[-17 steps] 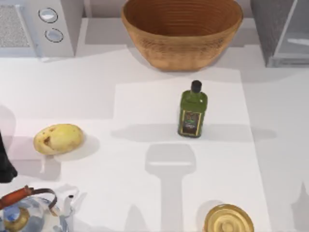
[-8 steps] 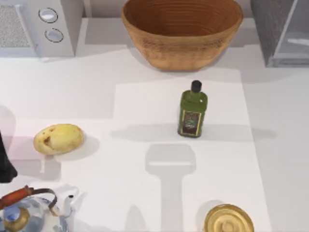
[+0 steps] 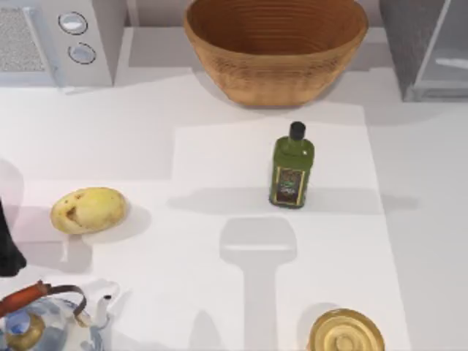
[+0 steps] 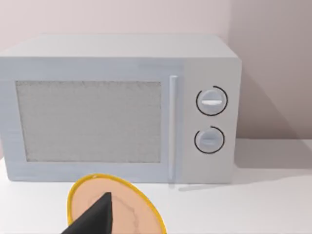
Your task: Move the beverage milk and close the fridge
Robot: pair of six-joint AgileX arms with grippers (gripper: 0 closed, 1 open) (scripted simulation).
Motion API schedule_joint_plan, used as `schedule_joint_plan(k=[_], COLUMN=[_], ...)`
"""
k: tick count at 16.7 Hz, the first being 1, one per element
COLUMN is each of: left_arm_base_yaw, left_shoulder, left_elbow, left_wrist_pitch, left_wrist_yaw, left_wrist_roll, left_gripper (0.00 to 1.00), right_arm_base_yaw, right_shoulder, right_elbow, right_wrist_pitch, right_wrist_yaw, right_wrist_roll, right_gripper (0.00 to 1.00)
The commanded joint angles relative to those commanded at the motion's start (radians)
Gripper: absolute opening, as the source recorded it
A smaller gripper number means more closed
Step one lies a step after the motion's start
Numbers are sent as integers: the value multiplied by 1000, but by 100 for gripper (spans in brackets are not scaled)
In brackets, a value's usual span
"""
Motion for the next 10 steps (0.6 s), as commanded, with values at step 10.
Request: schedule_joint_plan(k=[10], left_arm_base_yaw=[0], left_shoulder=[0], left_elbow=[0], left_wrist_pitch=[0], left_wrist_yaw=[0], left_wrist_roll=[0], left_gripper=[100], right_arm_base_yaw=[-596], right_shoulder=[609], right_elbow=[295], right_wrist_pitch=[-25], right_wrist_yaw=[-318], right_wrist_roll=[-687], right_gripper=[100])
